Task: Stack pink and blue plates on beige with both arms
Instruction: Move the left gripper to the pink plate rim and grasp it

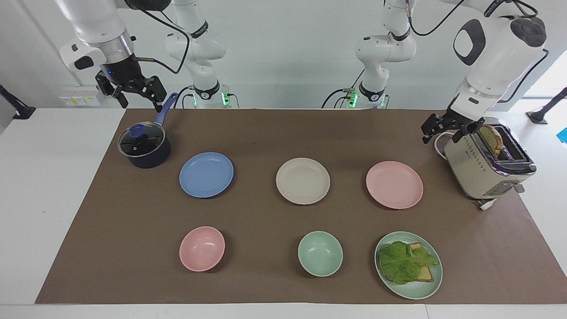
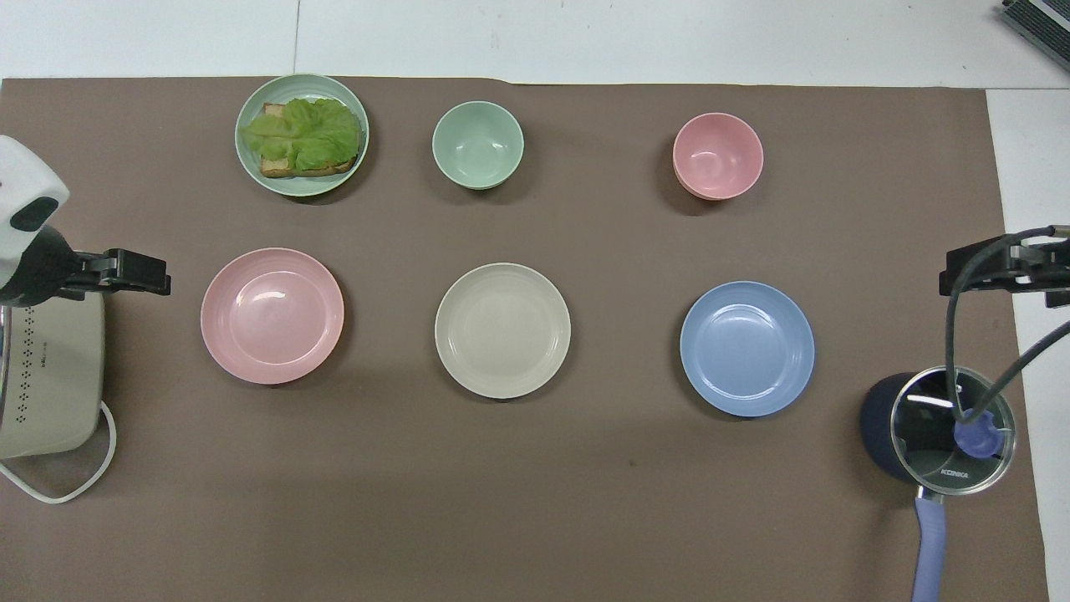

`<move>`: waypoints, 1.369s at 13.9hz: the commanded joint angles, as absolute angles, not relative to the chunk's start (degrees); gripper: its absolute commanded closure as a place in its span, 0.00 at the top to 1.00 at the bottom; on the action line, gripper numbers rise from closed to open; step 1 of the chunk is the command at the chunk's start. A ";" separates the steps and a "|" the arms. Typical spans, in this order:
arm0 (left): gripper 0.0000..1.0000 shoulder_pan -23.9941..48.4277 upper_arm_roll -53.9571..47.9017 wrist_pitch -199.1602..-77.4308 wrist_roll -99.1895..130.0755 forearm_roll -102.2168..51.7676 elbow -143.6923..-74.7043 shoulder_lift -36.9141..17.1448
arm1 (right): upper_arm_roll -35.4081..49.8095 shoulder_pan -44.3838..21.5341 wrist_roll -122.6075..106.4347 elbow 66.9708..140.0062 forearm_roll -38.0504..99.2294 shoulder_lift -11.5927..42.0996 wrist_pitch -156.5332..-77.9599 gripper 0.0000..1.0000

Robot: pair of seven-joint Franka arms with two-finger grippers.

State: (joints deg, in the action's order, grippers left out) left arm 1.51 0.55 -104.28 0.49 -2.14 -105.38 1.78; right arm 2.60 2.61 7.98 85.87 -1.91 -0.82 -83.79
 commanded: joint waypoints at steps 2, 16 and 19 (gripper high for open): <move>1.00 -0.35 0.17 -111.86 -3.06 -2.72 -111.08 -0.08 | 2.90 3.08 7.91 86.66 -1.58 -1.67 -84.20 1.00; 1.00 -1.94 0.09 -135.87 -11.34 -2.64 -123.57 -10.02 | 3.16 2.99 8.17 86.66 -1.50 -1.67 -84.29 1.00; 0.69 -1.58 0.09 -136.05 -11.25 -2.64 -123.49 -10.11 | 3.16 2.99 8.44 86.66 -1.41 -1.67 -84.29 1.00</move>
State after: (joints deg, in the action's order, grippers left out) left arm -1.37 0.42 -134.43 -10.44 -2.14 -122.78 -10.21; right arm 2.78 2.58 7.98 85.87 -1.91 -0.82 -83.82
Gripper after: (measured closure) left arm 0.225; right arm 0.000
